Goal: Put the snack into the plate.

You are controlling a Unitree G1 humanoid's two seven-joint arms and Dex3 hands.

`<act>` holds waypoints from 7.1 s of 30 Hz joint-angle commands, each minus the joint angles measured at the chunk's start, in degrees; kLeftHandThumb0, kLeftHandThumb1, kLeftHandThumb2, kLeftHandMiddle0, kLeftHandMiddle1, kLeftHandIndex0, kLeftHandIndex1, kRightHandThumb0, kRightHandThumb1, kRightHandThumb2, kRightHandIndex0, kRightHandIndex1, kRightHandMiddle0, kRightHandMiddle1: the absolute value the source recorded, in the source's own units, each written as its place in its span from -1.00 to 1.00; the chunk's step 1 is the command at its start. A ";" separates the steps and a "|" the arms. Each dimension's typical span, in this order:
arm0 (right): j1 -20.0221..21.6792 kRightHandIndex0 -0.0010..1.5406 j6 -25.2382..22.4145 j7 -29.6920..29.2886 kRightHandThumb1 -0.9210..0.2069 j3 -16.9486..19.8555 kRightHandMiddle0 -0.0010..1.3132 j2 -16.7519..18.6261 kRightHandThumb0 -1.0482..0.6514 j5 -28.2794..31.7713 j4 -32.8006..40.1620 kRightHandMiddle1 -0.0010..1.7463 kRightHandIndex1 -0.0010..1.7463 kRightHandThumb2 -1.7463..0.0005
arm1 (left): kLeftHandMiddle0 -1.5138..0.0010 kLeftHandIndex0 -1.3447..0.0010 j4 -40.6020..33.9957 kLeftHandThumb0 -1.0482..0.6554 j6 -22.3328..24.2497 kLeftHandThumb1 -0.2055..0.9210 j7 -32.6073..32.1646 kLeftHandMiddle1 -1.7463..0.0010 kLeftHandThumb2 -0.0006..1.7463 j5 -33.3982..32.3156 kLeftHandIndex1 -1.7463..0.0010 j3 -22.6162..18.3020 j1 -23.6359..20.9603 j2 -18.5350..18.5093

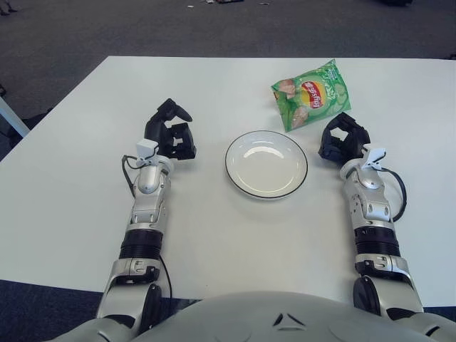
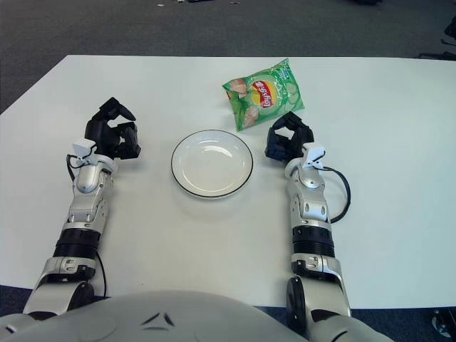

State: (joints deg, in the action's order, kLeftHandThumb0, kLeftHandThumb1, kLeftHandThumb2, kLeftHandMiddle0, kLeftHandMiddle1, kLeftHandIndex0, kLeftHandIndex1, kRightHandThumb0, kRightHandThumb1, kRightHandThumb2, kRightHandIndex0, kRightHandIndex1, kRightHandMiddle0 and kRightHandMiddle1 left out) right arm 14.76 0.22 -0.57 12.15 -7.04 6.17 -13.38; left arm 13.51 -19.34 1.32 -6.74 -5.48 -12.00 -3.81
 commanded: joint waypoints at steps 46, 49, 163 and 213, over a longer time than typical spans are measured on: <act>-3.19 0.68 -1.50 -0.57 0.10 0.29 -0.04 0.80 -0.34 0.92 -2.03 1.00 1.00 -0.53 | -0.77 -0.03 3.64 -0.38 10.39 -0.25 -4.53 -1.00 0.64 0.39 -1.00 0.83 6.54 5.79; -3.11 0.69 -1.97 -0.45 0.09 0.40 -0.05 0.67 -0.34 1.13 -1.60 1.00 1.00 -0.53 | -0.78 -0.02 3.87 -0.38 9.97 -0.23 -4.52 -1.00 0.63 0.38 -1.00 0.83 6.49 5.91; 55.62 -1.00 38.90 3.73 -1.00 -38.32 -1.00 -29.42 -1.00 -47.77 -54.15 -0.97 -1.00 0.52 | -0.79 -0.08 -1.52 -0.40 14.08 -0.31 -7.36 -1.00 0.69 4.98 -1.00 3.11 8.75 6.21; 49.64 -1.00 26.17 17.77 -1.00 -42.07 -1.00 -22.33 -0.99 -46.78 -62.64 -0.82 -1.00 0.34 | -0.78 0.05 -3.59 -0.35 5.94 -0.14 -5.66 -1.00 0.56 4.42 -1.00 3.23 11.88 5.19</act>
State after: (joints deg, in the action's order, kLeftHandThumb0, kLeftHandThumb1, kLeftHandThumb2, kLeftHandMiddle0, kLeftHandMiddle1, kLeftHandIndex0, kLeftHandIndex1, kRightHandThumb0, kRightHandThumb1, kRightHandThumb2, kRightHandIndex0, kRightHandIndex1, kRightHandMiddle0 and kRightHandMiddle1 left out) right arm 66.47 28.75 18.11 -28.87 -30.00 -39.46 -74.67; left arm 6.49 -11.99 -4.97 -2.10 -2.73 -10.30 -0.54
